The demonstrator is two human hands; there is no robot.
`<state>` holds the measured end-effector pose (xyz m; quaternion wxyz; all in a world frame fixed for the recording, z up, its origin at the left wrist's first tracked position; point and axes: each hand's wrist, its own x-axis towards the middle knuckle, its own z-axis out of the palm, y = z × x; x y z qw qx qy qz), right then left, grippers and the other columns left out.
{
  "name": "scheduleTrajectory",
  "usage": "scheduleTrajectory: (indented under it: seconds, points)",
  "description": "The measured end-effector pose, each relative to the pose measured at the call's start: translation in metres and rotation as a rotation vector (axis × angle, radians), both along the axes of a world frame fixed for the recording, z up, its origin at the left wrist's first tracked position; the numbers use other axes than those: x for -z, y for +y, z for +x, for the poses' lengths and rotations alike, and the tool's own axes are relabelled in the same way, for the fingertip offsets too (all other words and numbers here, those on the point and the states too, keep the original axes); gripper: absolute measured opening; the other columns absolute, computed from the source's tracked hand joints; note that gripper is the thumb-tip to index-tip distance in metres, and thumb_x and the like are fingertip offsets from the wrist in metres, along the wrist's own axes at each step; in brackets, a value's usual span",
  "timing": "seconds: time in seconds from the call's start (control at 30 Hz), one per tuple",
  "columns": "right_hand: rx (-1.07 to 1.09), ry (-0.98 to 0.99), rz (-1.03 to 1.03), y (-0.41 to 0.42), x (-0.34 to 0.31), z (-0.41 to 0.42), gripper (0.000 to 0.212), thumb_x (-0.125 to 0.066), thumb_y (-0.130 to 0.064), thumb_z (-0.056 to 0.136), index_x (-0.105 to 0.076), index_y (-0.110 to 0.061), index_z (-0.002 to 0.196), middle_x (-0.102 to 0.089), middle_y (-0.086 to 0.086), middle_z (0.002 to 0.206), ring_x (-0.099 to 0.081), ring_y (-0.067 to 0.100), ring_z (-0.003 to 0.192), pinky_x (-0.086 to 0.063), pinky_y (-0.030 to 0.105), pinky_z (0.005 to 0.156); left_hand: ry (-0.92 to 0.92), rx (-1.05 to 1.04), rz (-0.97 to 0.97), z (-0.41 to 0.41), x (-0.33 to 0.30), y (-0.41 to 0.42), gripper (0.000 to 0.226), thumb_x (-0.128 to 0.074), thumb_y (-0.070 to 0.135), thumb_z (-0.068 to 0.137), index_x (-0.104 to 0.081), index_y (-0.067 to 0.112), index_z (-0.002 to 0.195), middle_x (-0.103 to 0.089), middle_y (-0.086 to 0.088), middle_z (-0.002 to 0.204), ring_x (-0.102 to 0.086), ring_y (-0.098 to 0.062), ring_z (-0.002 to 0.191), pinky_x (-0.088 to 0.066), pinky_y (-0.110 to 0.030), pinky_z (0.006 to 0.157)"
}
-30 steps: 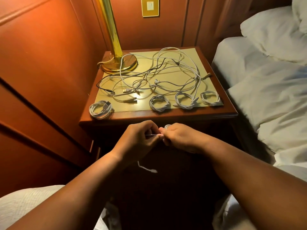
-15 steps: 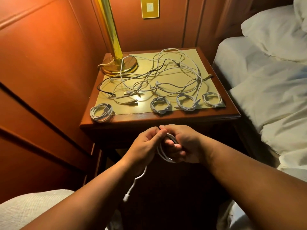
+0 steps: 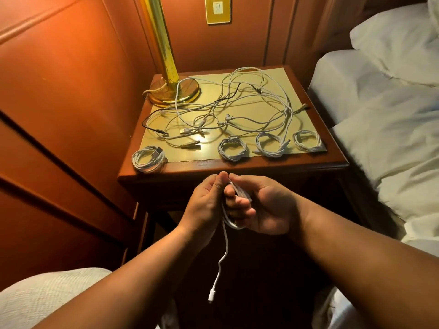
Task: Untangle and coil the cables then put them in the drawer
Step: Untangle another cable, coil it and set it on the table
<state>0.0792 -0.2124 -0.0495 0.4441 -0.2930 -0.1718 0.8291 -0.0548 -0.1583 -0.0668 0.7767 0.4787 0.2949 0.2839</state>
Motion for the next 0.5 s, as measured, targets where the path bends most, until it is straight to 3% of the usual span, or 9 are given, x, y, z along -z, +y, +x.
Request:
scheduleTrajectory:
  seconds: [0.1,0.17,0.23,0.3,0.37,0.4,0.5]
  points:
    - [0.081,0.108,0.06,-0.001,0.002,-0.007,0.037,-0.037,-0.041,0.1,-0.056,-0.014,0.083,-0.053,-0.001,0.064,-0.051,0.01,0.051,-0.043,0.021,0.054,0.014,-0.034,-0.096,0.002,-0.002,-0.002,0.032,-0.047,0.042,0.096,-0.057,0.015,0.082,-0.06,0.002,0.055,-0.059,-0.01,0.044,-0.047,-0.021,0.042]
    - [0.229,0.095,0.125,0.001,-0.004,-0.009,0.035,-0.039,-0.04,0.1,-0.055,-0.012,0.086,-0.06,0.004,0.074,-0.06,0.015,0.062,-0.052,0.026,0.063,0.094,-0.084,-0.067,0.004,0.002,-0.003,0.032,-0.042,0.036,0.104,-0.058,0.015,0.085,-0.055,0.004,0.061,-0.05,-0.007,0.046,-0.037,-0.018,0.041]
    - [0.44,0.026,0.171,0.004,-0.008,-0.004,0.034,-0.04,-0.037,0.099,-0.055,-0.009,0.087,-0.069,0.011,0.092,-0.069,0.022,0.083,-0.058,0.036,0.079,0.196,-0.062,-0.036,0.006,0.007,-0.005,0.023,-0.041,0.027,0.104,-0.056,0.016,0.09,-0.049,0.0,0.066,-0.043,-0.008,0.05,-0.028,-0.02,0.044]
    - [0.586,-0.069,0.228,0.007,-0.01,0.003,0.033,-0.037,-0.034,0.101,-0.054,-0.01,0.087,-0.07,0.013,0.115,-0.068,0.025,0.106,-0.053,0.042,0.097,0.284,0.039,0.055,0.006,0.008,-0.007,0.022,-0.04,0.022,0.105,-0.056,0.014,0.091,-0.049,-0.003,0.064,-0.041,-0.01,0.049,-0.027,-0.021,0.044]
    - [0.596,-0.303,0.311,0.01,-0.006,0.007,0.034,-0.032,-0.029,0.104,-0.056,-0.011,0.089,-0.065,0.009,0.128,-0.062,0.022,0.12,-0.047,0.04,0.105,0.333,0.135,0.143,0.006,0.006,-0.008,0.017,-0.043,0.017,0.104,-0.06,0.014,0.1,-0.053,-0.005,0.062,-0.043,-0.013,0.049,-0.03,-0.024,0.045]
    - [0.572,-0.509,0.365,0.009,-0.004,0.007,0.032,-0.033,-0.024,0.105,-0.058,-0.011,0.091,-0.064,0.007,0.129,-0.061,0.019,0.121,-0.047,0.034,0.104,0.38,0.177,0.191,0.006,0.004,-0.006,0.016,-0.046,0.016,0.104,-0.061,0.02,0.104,-0.055,-0.004,0.062,-0.045,-0.015,0.05,-0.033,-0.026,0.046]
    - [0.446,-1.298,0.536,0.005,0.004,0.006,0.023,-0.043,-0.022,0.104,-0.063,-0.01,0.1,-0.067,0.004,0.106,-0.064,0.013,0.099,-0.051,0.025,0.085,0.64,0.284,0.538,0.001,-0.001,0.002,0.012,-0.056,0.022,0.099,-0.062,0.033,0.098,-0.065,0.003,0.071,-0.057,-0.011,0.058,-0.046,-0.029,0.053]
